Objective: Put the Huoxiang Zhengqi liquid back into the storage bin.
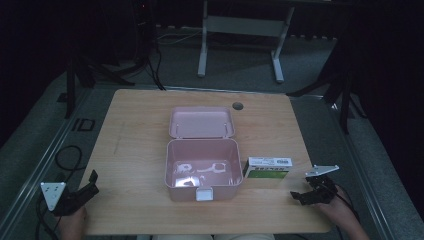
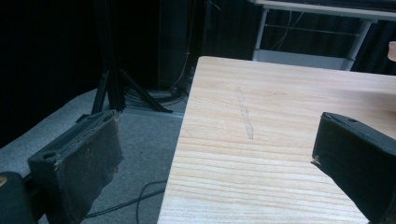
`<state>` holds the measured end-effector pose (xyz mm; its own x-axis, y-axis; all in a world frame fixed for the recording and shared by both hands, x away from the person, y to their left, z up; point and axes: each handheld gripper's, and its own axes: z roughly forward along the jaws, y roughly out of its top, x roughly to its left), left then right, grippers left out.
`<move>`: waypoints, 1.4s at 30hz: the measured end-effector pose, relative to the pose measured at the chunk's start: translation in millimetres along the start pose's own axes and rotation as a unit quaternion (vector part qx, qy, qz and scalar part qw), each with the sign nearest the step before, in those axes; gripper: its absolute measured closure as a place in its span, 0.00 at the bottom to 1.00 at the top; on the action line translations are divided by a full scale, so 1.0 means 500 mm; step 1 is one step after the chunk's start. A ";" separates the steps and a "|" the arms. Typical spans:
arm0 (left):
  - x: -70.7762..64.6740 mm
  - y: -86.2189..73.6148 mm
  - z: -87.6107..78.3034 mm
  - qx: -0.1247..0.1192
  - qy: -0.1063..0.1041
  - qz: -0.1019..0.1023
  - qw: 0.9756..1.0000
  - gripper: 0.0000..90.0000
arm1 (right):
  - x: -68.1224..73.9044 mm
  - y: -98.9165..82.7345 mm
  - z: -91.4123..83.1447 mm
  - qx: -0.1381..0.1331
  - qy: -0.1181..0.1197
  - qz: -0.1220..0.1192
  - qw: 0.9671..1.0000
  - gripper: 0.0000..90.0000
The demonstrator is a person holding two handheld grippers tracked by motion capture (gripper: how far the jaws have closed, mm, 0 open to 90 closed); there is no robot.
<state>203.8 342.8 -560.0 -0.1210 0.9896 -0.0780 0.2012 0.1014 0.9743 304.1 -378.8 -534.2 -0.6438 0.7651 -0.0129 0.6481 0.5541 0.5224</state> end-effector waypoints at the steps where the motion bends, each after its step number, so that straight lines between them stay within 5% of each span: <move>1: 0.000 0.000 0.000 0.000 0.000 0.000 1.000 0.02 | 0.002 0.002 -0.001 0.011 0.010 -0.006 1.000 0.13; 10: -0.001 0.000 0.001 0.002 -0.006 0.001 1.000 0.02 | 0.016 0.019 -0.010 0.070 0.056 -0.059 0.994 0.15; 14: -0.001 0.000 0.001 0.003 -0.007 0.002 1.000 0.02 | 0.021 0.022 -0.012 0.076 0.058 -0.071 0.993 0.15; 17: -0.002 0.000 0.002 0.007 -0.009 0.004 1.000 0.02 | 0.036 0.033 -0.017 0.112 0.081 -0.122 0.983 0.20; 24: -0.002 0.000 0.002 0.009 -0.012 0.007 1.000 0.02 | 0.047 0.058 -0.029 0.152 0.099 -0.149 0.972 0.20; 25: -0.002 0.000 0.003 0.009 -0.012 0.007 1.000 0.02 | 0.052 0.065 -0.030 0.168 0.102 -0.165 0.966 0.23; 31: -0.002 0.000 0.003 0.009 -0.017 0.008 1.000 0.02 | 0.070 0.085 -0.028 0.202 0.112 -0.207 0.951 0.25; 36: -0.002 0.000 0.003 0.010 -0.020 0.008 1.000 0.02 | 0.096 0.104 -0.023 0.226 0.115 -0.253 0.934 0.27; 37: -0.002 0.000 0.003 0.010 -0.020 0.008 1.000 0.02 | 0.096 0.104 -0.023 0.226 0.115 -0.253 0.934 0.27; 38: -0.002 0.000 0.003 0.011 -0.021 0.009 1.000 0.02 | 0.104 0.111 -0.022 0.230 0.116 -0.267 0.929 0.27; 40: -0.002 0.000 0.003 0.011 -0.022 0.009 1.000 0.02 | 0.108 0.116 -0.022 0.232 0.115 -0.273 0.926 0.28; 42: -0.002 0.001 0.004 0.011 -0.023 0.008 1.000 0.02 | 0.121 0.128 -0.022 0.234 0.119 -0.291 0.920 0.29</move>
<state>205.7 342.0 -560.0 -0.0725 0.9947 -0.0727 0.2249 0.0873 0.9705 302.2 -300.8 -492.0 -0.9718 0.2320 0.0425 0.2342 0.9703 0.0607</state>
